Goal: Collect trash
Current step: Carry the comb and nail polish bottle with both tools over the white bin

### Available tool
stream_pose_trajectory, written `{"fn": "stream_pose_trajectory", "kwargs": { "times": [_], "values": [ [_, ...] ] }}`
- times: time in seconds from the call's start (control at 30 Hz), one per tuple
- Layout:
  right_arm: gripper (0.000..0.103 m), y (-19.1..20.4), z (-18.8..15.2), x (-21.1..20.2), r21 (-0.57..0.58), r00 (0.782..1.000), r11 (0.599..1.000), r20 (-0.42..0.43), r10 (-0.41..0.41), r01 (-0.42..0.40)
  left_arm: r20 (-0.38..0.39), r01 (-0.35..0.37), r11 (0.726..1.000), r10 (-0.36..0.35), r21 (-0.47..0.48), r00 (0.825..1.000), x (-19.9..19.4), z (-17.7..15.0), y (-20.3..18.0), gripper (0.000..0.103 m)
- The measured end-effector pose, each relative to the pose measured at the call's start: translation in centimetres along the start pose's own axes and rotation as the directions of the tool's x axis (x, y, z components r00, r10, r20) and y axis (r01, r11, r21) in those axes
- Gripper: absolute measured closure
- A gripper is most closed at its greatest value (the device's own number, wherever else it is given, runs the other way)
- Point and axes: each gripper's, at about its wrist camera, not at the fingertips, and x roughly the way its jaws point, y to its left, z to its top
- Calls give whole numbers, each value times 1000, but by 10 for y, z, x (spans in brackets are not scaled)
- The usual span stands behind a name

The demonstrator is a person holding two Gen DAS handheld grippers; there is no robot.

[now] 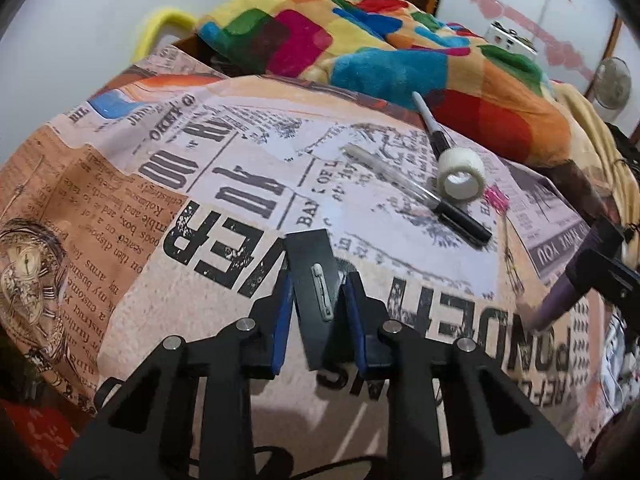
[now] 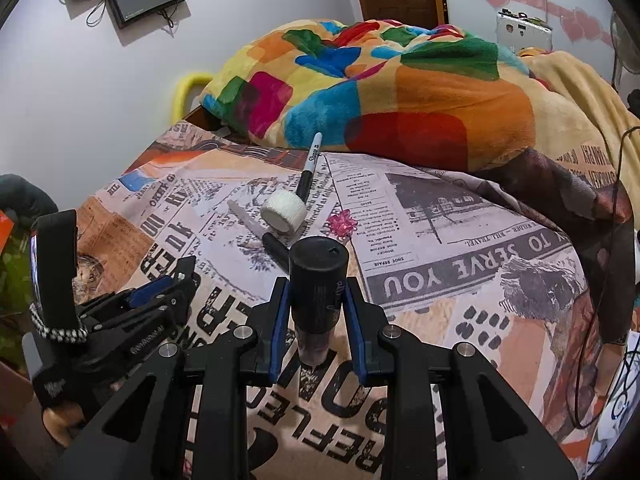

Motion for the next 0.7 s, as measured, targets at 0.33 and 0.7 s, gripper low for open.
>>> {"fn": "stream_pose_trajectory", "kwargs": {
  "times": [0.33, 0.7],
  "values": [
    [79, 17, 8, -41, -17, 999, 1000, 39, 13, -12, 4, 91, 995, -91, 38, 996, -54, -8, -11, 79],
    [79, 53, 17, -124, -67, 989, 997, 145, 36, -27, 182, 104, 990, -120, 93, 976, -187, 1, -19, 79]
  ]
}}
